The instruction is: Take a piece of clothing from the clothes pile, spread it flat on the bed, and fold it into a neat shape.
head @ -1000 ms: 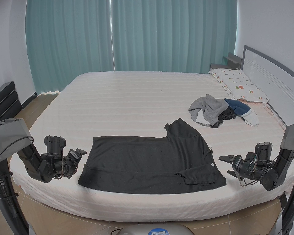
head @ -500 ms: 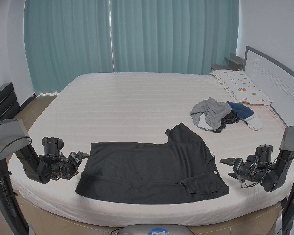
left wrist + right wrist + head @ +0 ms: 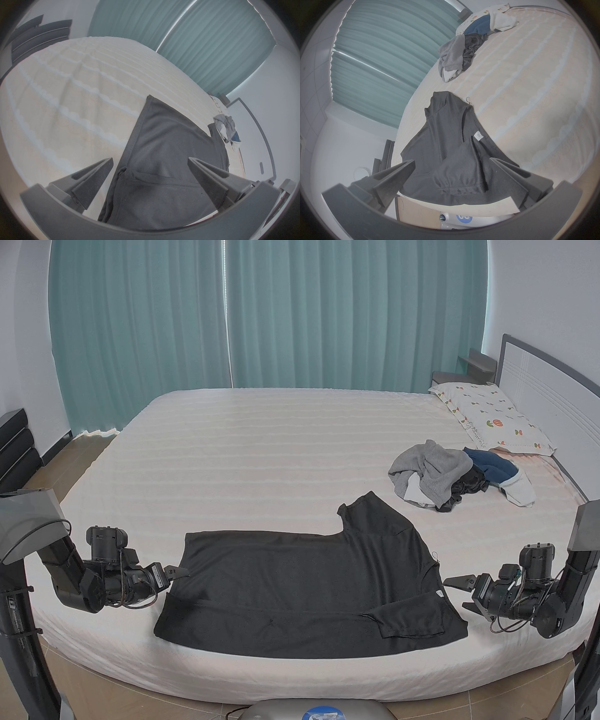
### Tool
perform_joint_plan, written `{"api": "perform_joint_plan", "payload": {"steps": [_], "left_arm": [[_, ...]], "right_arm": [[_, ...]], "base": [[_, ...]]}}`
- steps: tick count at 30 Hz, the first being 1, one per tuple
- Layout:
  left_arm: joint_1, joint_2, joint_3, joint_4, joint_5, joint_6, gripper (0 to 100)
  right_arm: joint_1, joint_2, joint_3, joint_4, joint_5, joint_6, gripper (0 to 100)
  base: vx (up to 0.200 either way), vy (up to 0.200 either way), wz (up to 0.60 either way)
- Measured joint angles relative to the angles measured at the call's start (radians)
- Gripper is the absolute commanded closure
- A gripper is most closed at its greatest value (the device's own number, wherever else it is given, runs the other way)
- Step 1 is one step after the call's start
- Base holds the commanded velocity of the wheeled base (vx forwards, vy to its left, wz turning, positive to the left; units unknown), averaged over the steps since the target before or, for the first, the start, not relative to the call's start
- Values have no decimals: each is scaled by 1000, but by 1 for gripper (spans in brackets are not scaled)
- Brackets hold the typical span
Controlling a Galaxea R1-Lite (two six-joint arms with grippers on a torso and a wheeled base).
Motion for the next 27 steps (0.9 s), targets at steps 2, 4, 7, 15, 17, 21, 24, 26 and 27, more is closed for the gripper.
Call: {"api": "perform_joint_plan", "payload": {"steps": [2,4,7,15,17,21,24,26,27], "left_arm": [[4,21,-18,-2,-9,28,0],[7,39,-34,-3,-11,49,0],[12,55,-51,0,-16,56,0],[8,65,-29,1,-12,41,0],[7,62,-16,4,-10,13,0],[3,49,-3,7,-8,-34,0],[-6,43,1,8,-8,-43,0],[-11,41,3,8,-8,-44,0],[-15,40,5,8,-7,-44,0]], "right_arm": [[1,7,7,-8,1,-11,0],[2,13,12,-22,2,-14,0],[3,19,15,-40,1,-16,0],[-5,27,18,-42,0,-18,0],[-7,29,18,-42,0,-18,0],[-7,34,18,-43,0,-20,0],[-6,37,21,-44,0,-30,0],[-5,38,21,-44,0,-34,0],[-5,39,22,-44,0,-35,0]], "base": [[0,0,0],[0,0,0],[0,0,0],[0,0,0],[0,0,0],[0,0,0],[0,0,0],[0,0,0],[0,0,0]]}}
